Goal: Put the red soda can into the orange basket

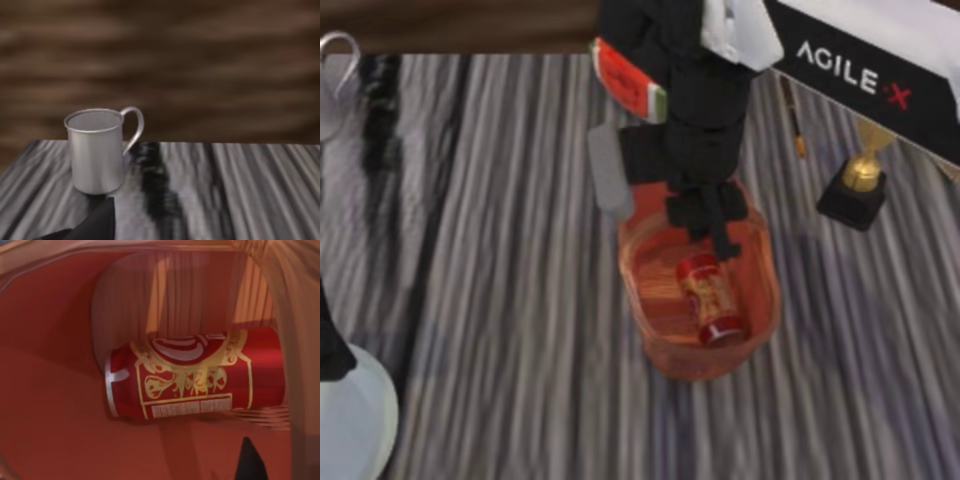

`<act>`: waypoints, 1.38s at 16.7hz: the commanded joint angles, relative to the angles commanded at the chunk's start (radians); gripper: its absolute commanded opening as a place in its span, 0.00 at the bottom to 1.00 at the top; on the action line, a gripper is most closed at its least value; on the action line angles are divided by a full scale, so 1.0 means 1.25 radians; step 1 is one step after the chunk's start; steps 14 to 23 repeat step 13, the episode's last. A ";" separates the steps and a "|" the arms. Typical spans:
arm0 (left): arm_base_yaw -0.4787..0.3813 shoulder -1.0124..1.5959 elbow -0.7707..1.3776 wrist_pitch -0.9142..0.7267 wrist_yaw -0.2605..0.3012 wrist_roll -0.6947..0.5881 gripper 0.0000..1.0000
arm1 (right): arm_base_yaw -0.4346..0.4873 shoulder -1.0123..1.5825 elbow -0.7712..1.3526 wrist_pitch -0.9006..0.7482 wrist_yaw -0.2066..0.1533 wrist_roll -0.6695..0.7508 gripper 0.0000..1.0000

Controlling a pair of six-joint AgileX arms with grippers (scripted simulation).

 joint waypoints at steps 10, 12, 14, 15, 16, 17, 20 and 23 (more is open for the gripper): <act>0.000 0.000 0.000 0.000 0.000 0.000 1.00 | -0.017 -0.007 0.108 -0.119 -0.001 -0.021 0.00; 0.000 0.000 0.000 0.000 0.000 0.000 1.00 | -0.022 -0.011 0.138 -0.150 0.000 -0.028 0.00; 0.000 0.000 0.000 0.000 0.000 0.000 1.00 | -0.022 -0.012 0.141 -0.152 0.000 -0.029 0.00; 0.000 0.000 0.000 0.000 0.000 0.000 1.00 | -0.022 -0.012 0.141 -0.152 0.000 -0.029 0.00; 0.000 0.000 0.000 0.000 0.000 0.000 1.00 | -0.022 -0.012 0.141 -0.152 0.000 -0.029 0.00; 0.000 0.000 0.000 0.000 0.000 0.000 1.00 | -0.022 -0.012 0.141 -0.152 0.000 -0.029 0.00; 0.000 0.000 0.000 0.000 0.000 0.000 1.00 | -0.022 -0.012 0.141 -0.152 0.000 -0.029 0.00; 0.000 0.000 0.000 0.000 0.000 0.000 1.00 | -0.022 -0.012 0.141 -0.152 0.000 -0.029 0.00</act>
